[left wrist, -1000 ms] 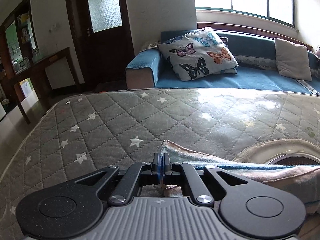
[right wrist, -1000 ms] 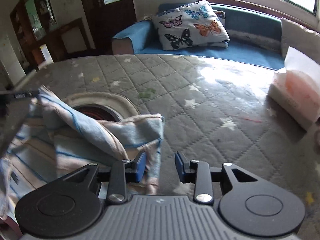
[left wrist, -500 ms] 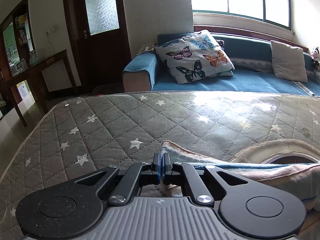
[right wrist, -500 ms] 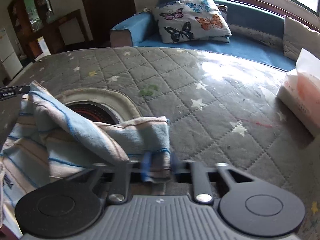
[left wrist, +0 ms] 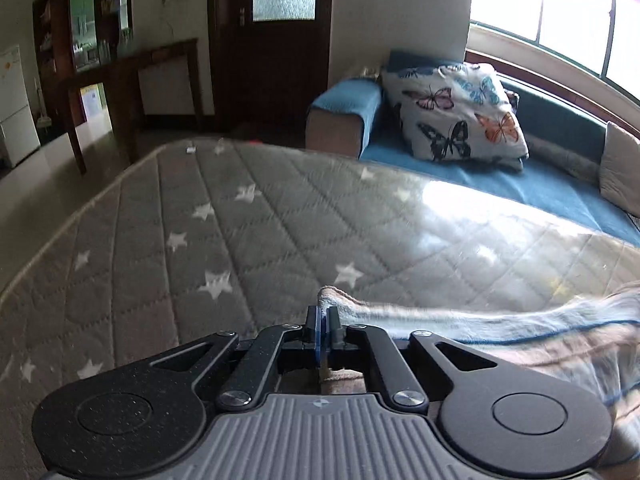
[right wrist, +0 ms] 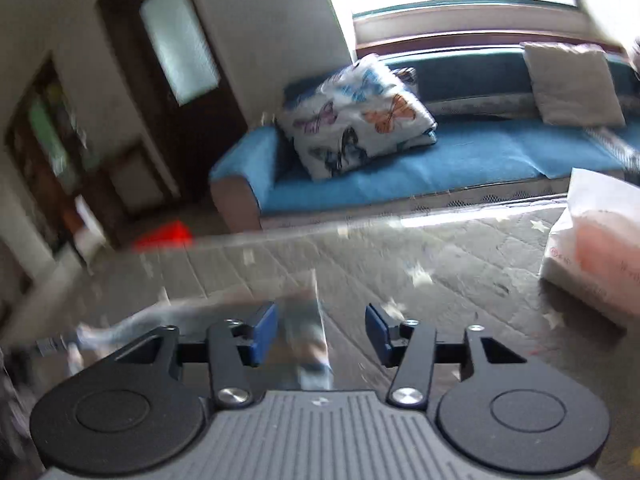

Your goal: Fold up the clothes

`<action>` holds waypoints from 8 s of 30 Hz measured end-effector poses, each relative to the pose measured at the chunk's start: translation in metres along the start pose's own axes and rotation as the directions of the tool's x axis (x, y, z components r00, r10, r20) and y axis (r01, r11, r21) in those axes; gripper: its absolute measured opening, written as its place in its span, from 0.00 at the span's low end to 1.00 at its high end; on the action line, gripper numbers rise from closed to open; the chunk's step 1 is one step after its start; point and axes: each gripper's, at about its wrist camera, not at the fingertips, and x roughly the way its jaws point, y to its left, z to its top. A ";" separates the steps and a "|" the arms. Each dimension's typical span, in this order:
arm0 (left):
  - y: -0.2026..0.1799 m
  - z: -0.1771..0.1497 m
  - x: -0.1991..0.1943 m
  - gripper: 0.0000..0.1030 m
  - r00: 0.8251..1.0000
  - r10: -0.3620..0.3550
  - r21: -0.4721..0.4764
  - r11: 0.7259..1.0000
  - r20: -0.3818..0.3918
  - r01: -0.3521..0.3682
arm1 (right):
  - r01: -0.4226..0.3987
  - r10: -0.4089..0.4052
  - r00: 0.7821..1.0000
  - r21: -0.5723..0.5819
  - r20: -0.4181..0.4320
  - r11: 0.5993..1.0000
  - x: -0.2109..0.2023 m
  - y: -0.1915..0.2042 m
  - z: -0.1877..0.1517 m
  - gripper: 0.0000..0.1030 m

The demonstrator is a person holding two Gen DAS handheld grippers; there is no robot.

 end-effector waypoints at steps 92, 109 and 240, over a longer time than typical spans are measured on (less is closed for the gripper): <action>0.107 -0.196 -0.216 0.13 0.998 0.052 -0.028 0.998 -0.025 -0.053 | 0.319 -0.318 0.947 0.021 -0.047 0.947 -0.204 -0.015 -0.241 0.15; -0.012 -0.243 -0.274 0.42 0.924 -0.373 0.373 0.848 -0.084 0.376 | -0.063 0.033 0.994 -0.301 -0.105 0.952 -0.196 0.116 -0.246 0.29; -0.233 -0.260 -0.263 0.92 0.916 -0.372 0.685 0.629 -0.149 0.367 | 0.388 -0.383 0.921 -0.075 0.072 0.919 -0.207 -0.018 -0.263 0.31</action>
